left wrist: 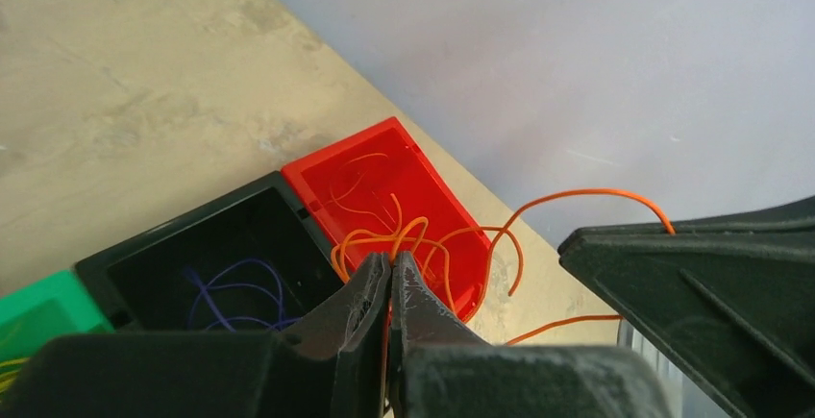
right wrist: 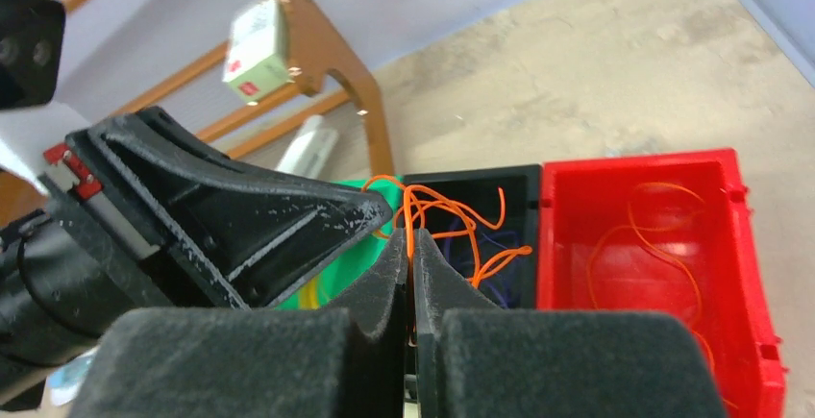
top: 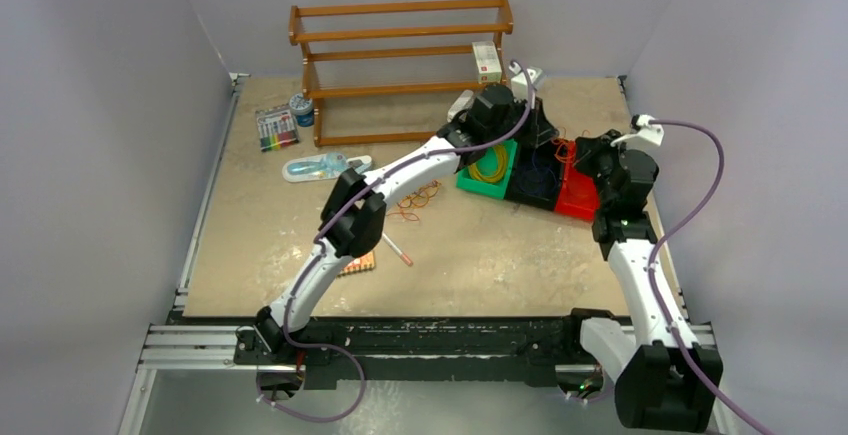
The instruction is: Untangle the cables
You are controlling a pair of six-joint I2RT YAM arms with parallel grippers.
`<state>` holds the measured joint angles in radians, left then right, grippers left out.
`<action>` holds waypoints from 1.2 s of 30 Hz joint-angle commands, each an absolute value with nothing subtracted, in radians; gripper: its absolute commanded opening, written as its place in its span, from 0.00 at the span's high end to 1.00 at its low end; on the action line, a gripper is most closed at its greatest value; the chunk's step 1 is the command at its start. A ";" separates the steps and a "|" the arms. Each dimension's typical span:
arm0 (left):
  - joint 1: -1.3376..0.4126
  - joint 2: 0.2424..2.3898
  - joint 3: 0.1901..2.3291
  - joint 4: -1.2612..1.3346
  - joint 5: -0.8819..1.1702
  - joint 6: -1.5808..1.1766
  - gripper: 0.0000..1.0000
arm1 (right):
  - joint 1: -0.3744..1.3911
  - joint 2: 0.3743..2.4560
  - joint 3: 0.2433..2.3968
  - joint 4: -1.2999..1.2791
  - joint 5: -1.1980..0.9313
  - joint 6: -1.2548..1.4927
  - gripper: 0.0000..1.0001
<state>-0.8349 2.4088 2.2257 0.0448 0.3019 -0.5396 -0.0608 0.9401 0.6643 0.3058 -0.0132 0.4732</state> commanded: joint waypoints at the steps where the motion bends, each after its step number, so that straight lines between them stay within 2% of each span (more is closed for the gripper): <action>1: -0.857 2.497 2.348 0.094 0.348 -0.553 1.00 | -0.131 0.987 0.655 0.361 -0.050 0.492 1.00; 23: -0.959 2.730 2.536 0.232 0.288 -0.600 1.00 | -0.277 1.137 0.636 0.402 -0.079 0.442 1.00; 36: -0.959 2.729 2.543 0.216 0.249 -0.568 1.00 | -0.296 1.188 0.647 0.433 -0.111 0.442 1.00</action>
<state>-0.9615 2.7457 2.4844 0.1688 0.2581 -0.5831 -0.2893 1.1961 0.6334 0.3725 -0.0856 0.4530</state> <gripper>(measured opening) 0.013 0.008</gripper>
